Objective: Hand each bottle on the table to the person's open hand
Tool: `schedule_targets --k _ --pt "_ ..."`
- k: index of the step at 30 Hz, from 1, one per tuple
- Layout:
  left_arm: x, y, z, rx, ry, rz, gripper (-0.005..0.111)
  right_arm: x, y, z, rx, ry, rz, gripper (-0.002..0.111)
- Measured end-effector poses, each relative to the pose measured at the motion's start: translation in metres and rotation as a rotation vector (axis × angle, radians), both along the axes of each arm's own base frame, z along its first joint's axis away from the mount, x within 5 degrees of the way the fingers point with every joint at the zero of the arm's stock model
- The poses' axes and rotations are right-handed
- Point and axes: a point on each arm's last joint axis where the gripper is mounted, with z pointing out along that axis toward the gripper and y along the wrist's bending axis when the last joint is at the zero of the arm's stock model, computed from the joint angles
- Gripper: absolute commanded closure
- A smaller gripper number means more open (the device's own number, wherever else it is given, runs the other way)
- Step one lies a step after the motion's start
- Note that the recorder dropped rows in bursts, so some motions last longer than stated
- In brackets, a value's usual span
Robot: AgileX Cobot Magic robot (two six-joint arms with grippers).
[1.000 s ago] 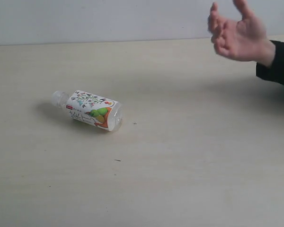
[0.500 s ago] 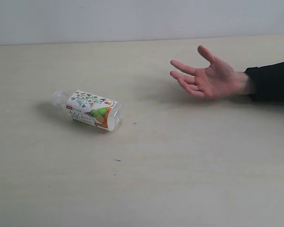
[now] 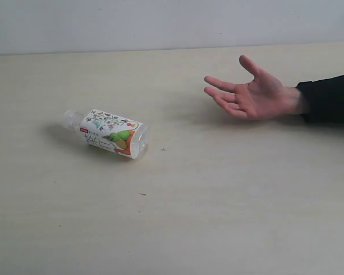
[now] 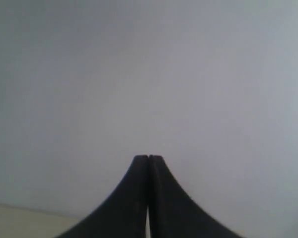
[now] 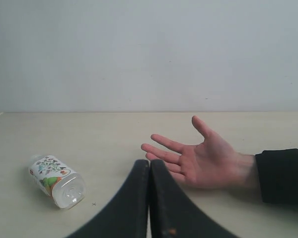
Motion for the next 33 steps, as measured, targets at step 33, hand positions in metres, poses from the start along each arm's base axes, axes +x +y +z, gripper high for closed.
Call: schedule_targets --k 33 --pt "0.259 -0.051 -0.079 0.325 1.554 -0.327 0.067 0.0 0.0 0.001 0.004 -0.009 0.0 0.108"
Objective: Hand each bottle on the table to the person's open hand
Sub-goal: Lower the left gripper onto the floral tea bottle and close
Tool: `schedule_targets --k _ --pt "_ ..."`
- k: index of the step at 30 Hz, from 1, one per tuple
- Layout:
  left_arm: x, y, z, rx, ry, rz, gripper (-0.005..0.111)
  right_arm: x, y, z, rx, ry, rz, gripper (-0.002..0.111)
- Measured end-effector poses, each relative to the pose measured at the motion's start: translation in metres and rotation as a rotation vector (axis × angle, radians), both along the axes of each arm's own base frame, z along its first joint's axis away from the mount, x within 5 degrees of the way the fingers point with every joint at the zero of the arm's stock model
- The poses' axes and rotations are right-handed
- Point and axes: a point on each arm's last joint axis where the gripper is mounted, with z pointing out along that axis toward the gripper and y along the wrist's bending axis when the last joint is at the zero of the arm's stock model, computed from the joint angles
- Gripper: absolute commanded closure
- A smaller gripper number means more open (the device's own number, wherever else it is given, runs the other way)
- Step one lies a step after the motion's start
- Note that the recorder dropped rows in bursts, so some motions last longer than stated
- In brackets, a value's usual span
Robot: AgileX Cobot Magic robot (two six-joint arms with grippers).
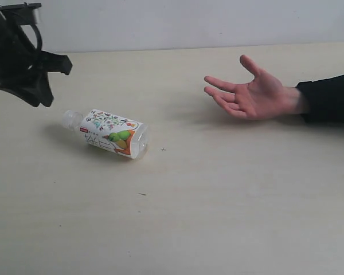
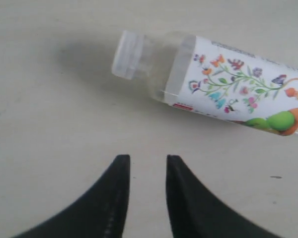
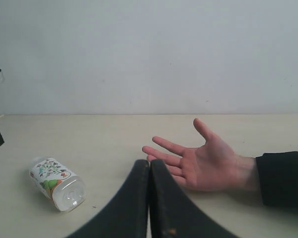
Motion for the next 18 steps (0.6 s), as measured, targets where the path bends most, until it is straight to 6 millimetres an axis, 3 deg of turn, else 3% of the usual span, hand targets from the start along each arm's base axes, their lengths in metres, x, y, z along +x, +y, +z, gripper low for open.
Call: schedule_targets --k 3,8,10,15,18 --pt "0.0 -0.013 -0.001 -0.009 -0.018 -0.025 0.059 0.0 0.0 0.0 0.0 0.0 0.0 0.108" --pt "0.002 -0.025 0.0 -0.01 -0.073 -0.082 0.058 0.0 0.0 0.0 0.0 0.0 0.0 0.108" --pt "0.003 -0.031 0.001 0.014 -0.109 -0.226 0.058 0.0 0.0 0.0 0.0 0.0 0.0 0.108" --pt "-0.002 -0.053 0.001 0.143 -0.216 -0.914 0.058 0.0 0.0 0.0 0.0 0.0 0.0 0.108" --pt "-0.003 -0.07 0.001 0.204 -0.3 -1.169 0.053 0.0 0.0 0.0 0.0 0.0 0.0 0.108"
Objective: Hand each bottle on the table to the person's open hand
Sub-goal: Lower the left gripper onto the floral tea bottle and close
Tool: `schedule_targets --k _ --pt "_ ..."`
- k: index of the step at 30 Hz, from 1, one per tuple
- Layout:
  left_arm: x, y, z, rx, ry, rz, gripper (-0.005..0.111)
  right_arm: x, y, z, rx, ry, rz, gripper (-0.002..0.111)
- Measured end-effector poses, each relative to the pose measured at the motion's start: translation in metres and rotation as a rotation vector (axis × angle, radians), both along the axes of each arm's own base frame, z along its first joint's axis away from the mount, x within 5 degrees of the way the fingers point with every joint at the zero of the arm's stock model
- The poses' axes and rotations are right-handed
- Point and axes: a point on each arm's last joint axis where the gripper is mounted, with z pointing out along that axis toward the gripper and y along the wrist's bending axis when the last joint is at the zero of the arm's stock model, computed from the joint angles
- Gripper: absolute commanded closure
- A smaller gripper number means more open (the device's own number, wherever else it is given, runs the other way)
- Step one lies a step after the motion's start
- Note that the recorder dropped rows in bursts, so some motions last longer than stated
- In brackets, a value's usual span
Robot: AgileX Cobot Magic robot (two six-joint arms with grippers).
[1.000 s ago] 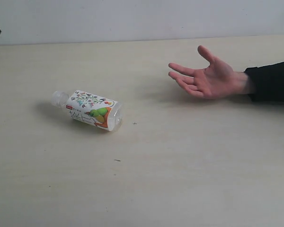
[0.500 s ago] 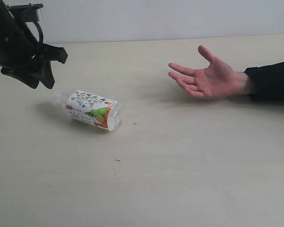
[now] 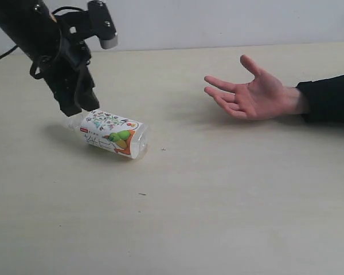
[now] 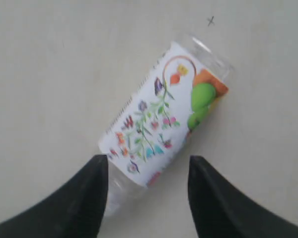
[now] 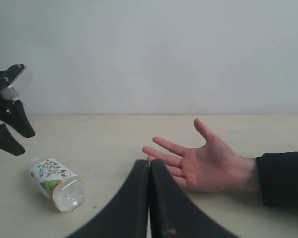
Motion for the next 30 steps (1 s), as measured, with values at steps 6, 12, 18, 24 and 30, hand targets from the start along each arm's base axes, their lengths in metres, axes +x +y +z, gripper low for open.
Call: schedule_targets --k 6,12,18,24,30 --pt "0.002 -0.038 -0.011 0.097 -0.158 -0.262 0.033 0.0 0.0 0.0 0.0 0.0 0.0 0.108" --pt "0.003 -0.049 -0.018 0.262 -0.227 -0.411 0.033 0.0 0.0 0.0 0.0 0.0 0.0 0.108" --pt "0.005 -0.044 -0.022 0.346 -0.219 -0.45 0.033 0.0 0.0 0.0 0.001 -0.001 0.0 0.108" --pt "0.006 -0.042 -0.038 0.393 -0.155 -0.468 0.03 0.0 0.0 0.0 0.001 -0.001 0.0 0.108" --pt "0.006 -0.041 -0.041 0.393 -0.139 -0.444 0.021 0.0 0.0 0.0 0.001 -0.001 0.0 0.108"
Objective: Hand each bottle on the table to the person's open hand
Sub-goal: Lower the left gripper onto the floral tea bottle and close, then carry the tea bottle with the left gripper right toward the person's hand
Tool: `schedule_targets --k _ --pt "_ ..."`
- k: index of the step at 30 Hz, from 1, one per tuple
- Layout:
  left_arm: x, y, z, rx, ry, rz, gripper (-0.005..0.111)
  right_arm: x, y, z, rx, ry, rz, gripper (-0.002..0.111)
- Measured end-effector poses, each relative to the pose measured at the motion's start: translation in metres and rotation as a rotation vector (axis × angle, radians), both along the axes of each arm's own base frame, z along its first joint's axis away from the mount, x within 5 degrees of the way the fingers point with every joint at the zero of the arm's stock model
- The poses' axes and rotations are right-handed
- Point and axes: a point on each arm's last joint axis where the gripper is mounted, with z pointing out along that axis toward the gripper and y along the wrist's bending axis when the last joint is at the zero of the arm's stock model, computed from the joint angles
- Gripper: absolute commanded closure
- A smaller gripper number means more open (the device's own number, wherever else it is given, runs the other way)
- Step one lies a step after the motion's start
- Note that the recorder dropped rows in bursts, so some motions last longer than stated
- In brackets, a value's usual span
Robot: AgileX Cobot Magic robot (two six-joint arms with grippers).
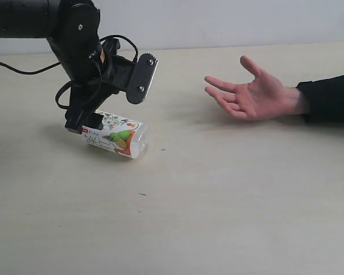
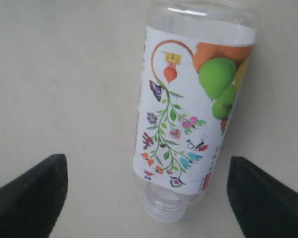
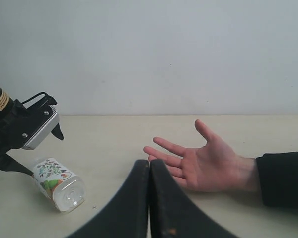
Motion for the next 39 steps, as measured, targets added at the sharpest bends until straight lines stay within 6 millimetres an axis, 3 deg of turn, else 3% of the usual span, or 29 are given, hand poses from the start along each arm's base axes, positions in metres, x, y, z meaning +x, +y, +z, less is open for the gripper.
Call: schedule_targets --k 9,22,31,32,34,35,36,37,39 --pt "0.0 0.0 -0.004 0.005 0.012 0.008 0.021 0.0 0.0 0.0 0.0 0.0 0.0 0.108" --pt "0.01 -0.005 -0.048 0.04 0.067 -0.011 0.021 0.0 0.0 0.0 0.0 0.0 0.0 0.108" --pt "0.009 -0.004 -0.064 0.06 0.11 0.024 0.022 0.0 0.0 0.0 0.0 0.0 0.0 0.108" --pt "0.009 -0.004 -0.064 0.054 0.109 0.04 0.024 0.0 0.0 0.0 0.0 0.0 0.0 0.108" --pt "0.009 -0.004 -0.064 0.044 0.107 0.07 0.044 0.0 0.0 0.0 0.0 0.0 0.0 0.108" --pt "0.009 -0.004 -0.064 0.04 0.106 0.083 0.067 0.0 0.0 0.0 0.0 0.0 0.0 0.108" --pt "0.009 -0.004 -0.064 0.04 0.109 0.092 0.076 0.0 0.0 0.0 0.0 0.0 0.0 0.108" --pt "0.009 -0.004 -0.064 0.044 0.112 0.095 0.104 0.0 0.0 0.0 0.0 0.0 0.0 0.108" --pt "0.008 -0.003 -0.063 0.051 0.12 0.102 0.106 0.0 0.0 0.0 0.0 0.0 0.0 0.108"
